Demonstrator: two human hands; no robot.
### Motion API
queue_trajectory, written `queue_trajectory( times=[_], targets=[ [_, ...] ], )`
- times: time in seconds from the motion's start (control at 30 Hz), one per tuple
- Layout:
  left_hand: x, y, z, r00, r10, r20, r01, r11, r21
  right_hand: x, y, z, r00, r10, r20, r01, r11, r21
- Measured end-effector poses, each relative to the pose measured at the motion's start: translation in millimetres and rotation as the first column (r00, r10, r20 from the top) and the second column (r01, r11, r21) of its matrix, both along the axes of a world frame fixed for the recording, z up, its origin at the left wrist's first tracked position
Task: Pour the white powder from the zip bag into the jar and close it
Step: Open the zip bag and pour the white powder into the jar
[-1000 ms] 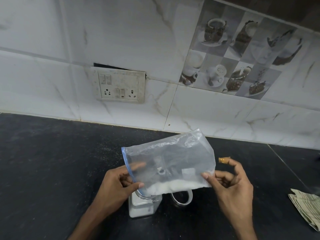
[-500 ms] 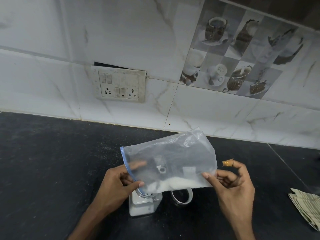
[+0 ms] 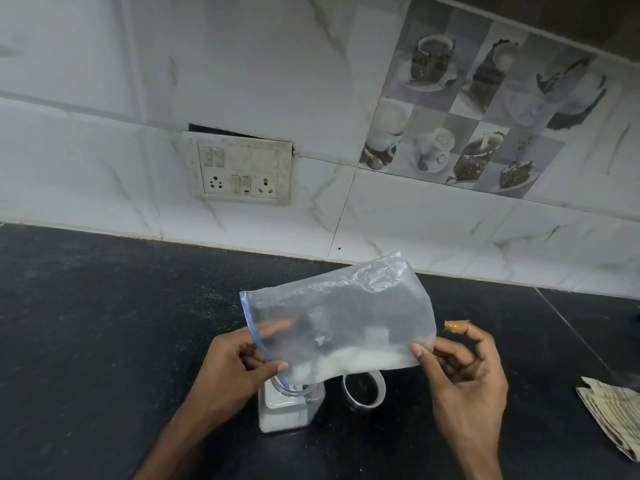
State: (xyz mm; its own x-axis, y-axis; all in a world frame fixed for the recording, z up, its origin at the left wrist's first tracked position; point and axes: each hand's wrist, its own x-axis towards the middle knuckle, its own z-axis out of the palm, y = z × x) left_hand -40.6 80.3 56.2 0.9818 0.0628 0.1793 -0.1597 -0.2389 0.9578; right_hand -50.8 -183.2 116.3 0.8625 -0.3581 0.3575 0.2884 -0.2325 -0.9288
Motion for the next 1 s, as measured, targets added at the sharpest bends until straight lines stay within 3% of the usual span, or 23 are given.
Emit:
queue_trajectory(
  times=[1.0],
  targets=[
    [-0.9,0.9,0.7,1.0,0.002,-0.021,-0.002,1.0,-0.012,2.6,4.4,6.5,0.997,-0.005,0.074,0.005,1.0,0.001]
  ],
)
